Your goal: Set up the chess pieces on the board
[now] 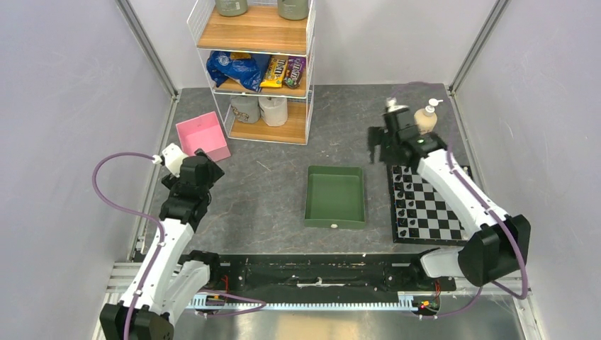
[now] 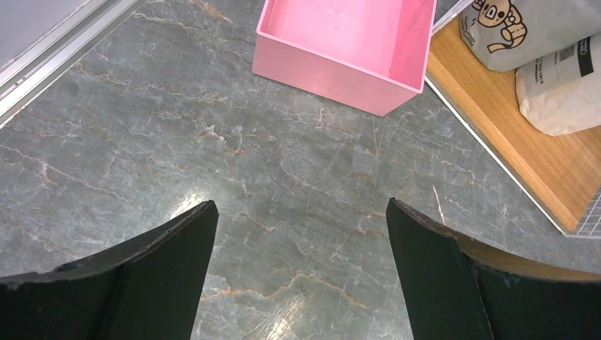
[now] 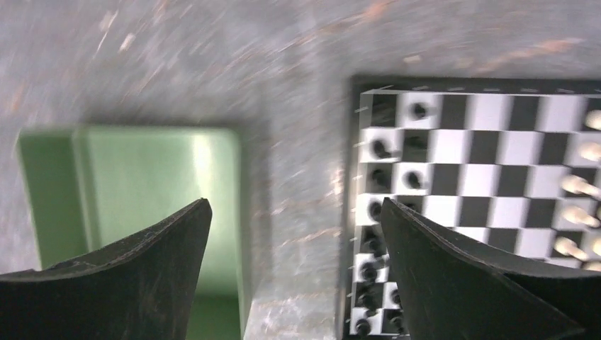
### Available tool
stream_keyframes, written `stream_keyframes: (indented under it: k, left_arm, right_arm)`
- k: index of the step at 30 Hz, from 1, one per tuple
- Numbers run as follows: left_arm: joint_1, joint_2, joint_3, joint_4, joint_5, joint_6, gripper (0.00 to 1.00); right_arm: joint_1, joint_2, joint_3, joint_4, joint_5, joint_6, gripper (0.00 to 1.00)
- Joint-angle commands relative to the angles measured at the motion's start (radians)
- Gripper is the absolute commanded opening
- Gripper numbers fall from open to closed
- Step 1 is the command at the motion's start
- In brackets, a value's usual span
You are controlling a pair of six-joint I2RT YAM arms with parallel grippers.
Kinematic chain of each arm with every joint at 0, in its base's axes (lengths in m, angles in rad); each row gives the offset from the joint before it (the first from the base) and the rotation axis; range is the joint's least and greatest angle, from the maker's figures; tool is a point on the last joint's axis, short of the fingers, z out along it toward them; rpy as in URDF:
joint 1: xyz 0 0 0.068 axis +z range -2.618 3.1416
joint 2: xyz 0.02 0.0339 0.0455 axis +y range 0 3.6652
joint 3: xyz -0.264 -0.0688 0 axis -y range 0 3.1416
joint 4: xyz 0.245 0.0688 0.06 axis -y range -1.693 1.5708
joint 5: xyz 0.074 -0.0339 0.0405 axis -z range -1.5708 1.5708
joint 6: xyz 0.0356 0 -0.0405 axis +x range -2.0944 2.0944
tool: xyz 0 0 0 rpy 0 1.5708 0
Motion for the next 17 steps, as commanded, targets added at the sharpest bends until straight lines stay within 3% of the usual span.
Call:
stream_keyframes:
  k: [1,7,12,17]
  left_arm:
    - [-0.002,0.046,0.006,0.126,-0.044,-0.006,0.96]
    - [-0.002,0.115,0.011,0.225,-0.065,0.043,0.96]
    - [-0.002,0.129,0.015,0.255,-0.086,0.079,0.95]
    - [-0.002,0.083,-0.001,0.267,-0.105,0.09,0.96]
  right_arm:
    - [-0.225,-0.043,0.078,-0.047,0.071,0.043,0.97]
    - [-0.449,-0.071,0.09,0.022,-0.126,0.138,0.97]
    - [-0.465,-0.139,0.033,0.103,-0.134,0.123,0.97]
    - [-0.465,-0.261,-0.075,0.187,-0.045,0.115,0.97]
